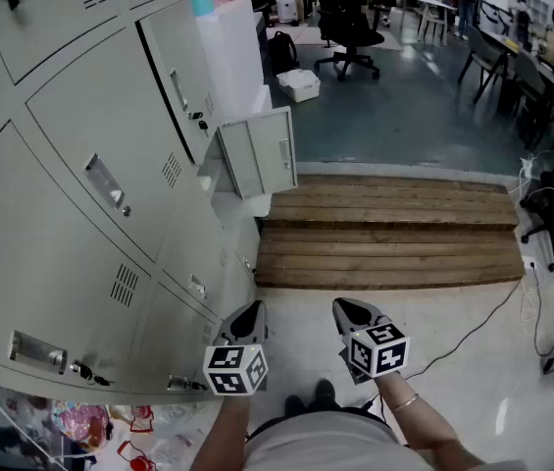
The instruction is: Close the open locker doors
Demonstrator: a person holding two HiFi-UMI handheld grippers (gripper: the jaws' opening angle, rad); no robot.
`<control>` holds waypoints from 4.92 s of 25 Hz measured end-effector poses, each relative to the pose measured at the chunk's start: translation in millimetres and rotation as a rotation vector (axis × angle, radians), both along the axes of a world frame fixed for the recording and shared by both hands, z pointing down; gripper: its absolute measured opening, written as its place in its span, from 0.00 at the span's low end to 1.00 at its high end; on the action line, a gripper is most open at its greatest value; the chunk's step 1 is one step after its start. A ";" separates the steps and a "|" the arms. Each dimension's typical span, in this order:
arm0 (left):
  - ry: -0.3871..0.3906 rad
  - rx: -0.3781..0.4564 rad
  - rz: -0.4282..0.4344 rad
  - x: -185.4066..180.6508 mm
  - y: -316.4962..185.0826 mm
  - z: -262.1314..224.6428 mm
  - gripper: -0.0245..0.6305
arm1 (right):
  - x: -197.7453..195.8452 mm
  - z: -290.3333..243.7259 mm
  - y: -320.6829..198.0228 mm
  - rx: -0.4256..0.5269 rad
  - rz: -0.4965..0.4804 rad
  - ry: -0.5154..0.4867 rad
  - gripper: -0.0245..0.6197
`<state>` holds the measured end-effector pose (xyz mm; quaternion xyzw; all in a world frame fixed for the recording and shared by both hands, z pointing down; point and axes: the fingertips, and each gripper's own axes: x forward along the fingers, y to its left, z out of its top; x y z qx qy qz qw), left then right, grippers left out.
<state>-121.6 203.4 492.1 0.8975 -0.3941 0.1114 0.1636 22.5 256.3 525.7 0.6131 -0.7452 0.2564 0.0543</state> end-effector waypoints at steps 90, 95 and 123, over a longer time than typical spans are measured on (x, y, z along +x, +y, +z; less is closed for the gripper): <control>-0.022 -0.026 -0.208 135.7 -481.1 20.8 0.07 | 192.6 -51.9 -613.2 0.204 -0.140 -0.109 0.31; -0.033 -0.039 -0.243 133.4 -486.2 25.1 0.07 | 188.7 -52.2 -642.4 0.206 -0.193 -0.105 0.35; -0.036 -0.077 -0.308 114.6 -465.4 36.6 0.07 | 163.1 -48.7 -625.8 0.214 -0.330 -0.065 0.28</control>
